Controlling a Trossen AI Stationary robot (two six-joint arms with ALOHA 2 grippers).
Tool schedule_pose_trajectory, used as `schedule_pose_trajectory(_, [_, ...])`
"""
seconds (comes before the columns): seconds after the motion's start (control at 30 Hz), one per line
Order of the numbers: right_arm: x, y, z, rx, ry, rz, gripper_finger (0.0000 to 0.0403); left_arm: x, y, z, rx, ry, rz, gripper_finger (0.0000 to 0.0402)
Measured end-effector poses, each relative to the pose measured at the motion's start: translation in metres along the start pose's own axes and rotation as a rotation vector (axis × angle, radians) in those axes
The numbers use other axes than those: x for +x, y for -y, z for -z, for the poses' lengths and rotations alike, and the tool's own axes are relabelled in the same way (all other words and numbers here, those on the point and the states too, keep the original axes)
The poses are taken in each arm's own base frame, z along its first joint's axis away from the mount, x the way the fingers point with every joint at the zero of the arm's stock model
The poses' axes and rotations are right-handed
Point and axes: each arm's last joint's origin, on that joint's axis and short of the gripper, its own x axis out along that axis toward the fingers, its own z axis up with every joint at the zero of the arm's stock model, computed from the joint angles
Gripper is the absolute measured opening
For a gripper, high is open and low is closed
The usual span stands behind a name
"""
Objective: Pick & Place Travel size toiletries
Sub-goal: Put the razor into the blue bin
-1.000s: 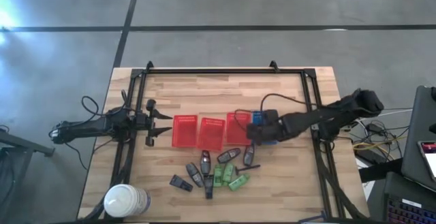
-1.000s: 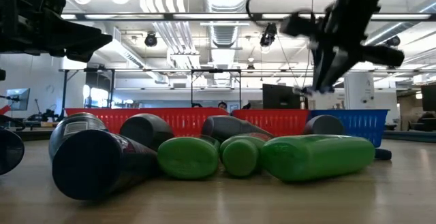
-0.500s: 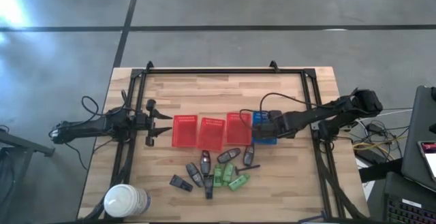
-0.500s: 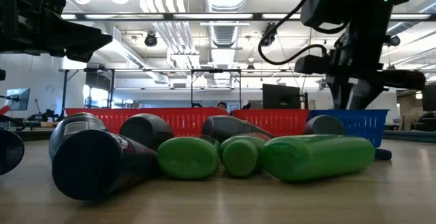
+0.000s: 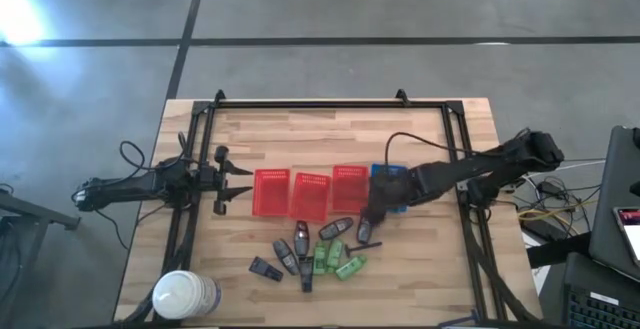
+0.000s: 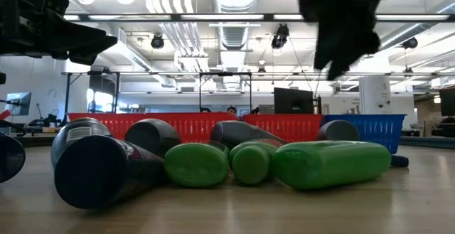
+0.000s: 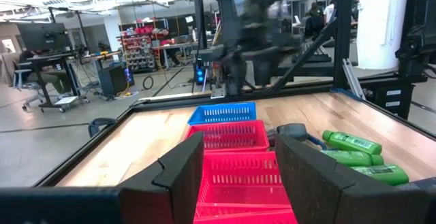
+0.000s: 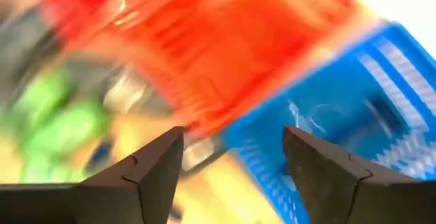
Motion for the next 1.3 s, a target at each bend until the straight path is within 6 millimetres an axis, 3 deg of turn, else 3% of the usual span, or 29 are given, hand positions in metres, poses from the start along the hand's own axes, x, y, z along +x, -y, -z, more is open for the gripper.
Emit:
schedule_pose_trajectory(0.13, [0.006, -0.031, 0.025, -0.464, -0.136, -0.128, 0.0254, 0.0, 0.0, 0.0, 0.0, 0.001, 0.0, 0.0188])
schedule_pose_trajectory(0.27, [0.032, -0.053, 0.048, -0.624, -0.256, -0.131, 0.0241, 0.0, 0.0, 0.0, 0.0, 0.001, 0.0, 0.0188])
schedule_pose_trajectory(0.53, [0.085, -0.075, 0.064, -0.648, -0.351, -0.005, 0.0206, 0.0, 0.0, 0.0, 0.0, 0.001, 0.0, 0.0188])
schedule_pose_trajectory(0.83, [0.103, -0.078, 0.061, -0.673, -0.335, -0.019, 0.0164, 0.0, 0.0, 0.0, 0.0, 0.0, 0.0, 0.0188])
schedule_pose_trajectory(1.17, [0.096, -0.077, 0.057, -0.657, -0.336, -0.065, 0.0025, 0.0, 0.0, 0.0, 0.0, 0.001, 0.0, 0.0188])
schedule_pose_trajectory(1.3, [0.071, -0.07, 0.051, -0.587, -0.335, -0.024, 0.0029, 0.0, 0.0, 0.0, 0.0, 0.0, 0.001, 0.0188])
